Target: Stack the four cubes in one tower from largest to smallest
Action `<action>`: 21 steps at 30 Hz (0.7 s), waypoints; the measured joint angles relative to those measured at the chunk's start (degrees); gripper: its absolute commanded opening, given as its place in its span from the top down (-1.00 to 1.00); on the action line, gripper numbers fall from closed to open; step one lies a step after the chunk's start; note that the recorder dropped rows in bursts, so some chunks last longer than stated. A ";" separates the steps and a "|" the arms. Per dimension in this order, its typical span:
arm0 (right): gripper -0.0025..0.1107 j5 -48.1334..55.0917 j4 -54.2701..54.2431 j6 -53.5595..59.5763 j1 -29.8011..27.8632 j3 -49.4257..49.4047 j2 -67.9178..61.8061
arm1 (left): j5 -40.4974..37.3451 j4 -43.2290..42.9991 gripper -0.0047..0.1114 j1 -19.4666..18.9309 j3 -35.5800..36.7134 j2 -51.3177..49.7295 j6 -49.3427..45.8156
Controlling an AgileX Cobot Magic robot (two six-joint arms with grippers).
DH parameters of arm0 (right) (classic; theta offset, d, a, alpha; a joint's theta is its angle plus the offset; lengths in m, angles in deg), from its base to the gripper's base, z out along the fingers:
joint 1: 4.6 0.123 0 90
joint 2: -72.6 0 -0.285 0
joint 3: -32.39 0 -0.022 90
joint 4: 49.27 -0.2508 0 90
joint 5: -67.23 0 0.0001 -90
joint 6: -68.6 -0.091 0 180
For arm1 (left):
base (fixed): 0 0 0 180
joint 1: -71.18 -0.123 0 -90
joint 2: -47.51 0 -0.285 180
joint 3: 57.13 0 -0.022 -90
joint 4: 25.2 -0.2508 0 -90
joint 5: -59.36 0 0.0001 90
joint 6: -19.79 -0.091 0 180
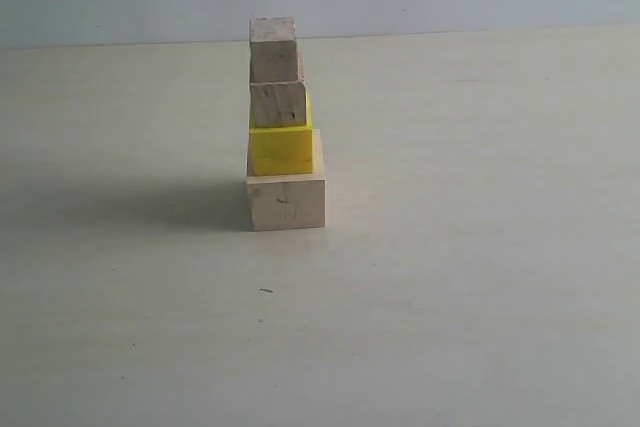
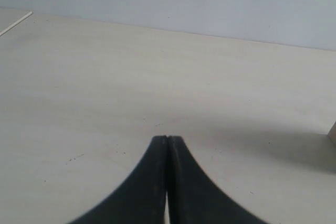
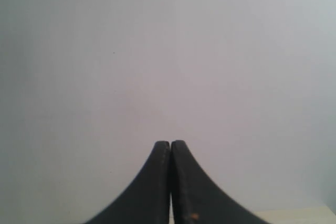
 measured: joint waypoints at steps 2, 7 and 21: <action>0.96 0.00 0.00 0.00 0.00 0.00 0.00 | 0.00 0.00 0.92 0.00 0.00 0.00 0.00; 0.96 -0.99 0.03 -1.74 -0.11 0.00 0.00 | 0.00 0.00 0.92 0.00 0.00 0.00 0.00; 0.96 -24.16 -1.82 -3.55 -24.60 -30.58 -1.04 | -0.38 0.00 0.92 0.00 0.00 0.00 0.00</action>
